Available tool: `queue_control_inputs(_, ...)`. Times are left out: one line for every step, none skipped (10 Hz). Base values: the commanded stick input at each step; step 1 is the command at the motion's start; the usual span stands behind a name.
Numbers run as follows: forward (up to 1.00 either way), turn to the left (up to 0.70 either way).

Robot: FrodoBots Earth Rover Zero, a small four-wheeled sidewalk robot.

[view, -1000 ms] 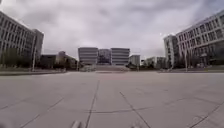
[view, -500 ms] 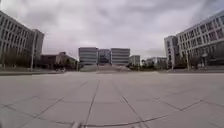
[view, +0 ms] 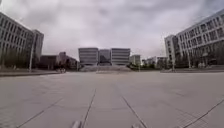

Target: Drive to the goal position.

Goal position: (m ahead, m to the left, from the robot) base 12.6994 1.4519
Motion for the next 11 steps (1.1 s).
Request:
queue_control_inputs(0.70, 0.00)
queue_control_inputs(0.70, 0.00)
queue_control_inputs(0.70, 0.00)
queue_control_inputs(0.70, 0.00)
queue_control_inputs(0.70, 0.15)
queue_control_inputs(0.70, 0.26)
queue_control_inputs(0.70, 0.11)
queue_control_inputs(0.70, 0.00)
queue_control_inputs(0.70, 0.00)
queue_control_inputs(0.70, 0.00)
queue_control_inputs(0.70, 0.00)
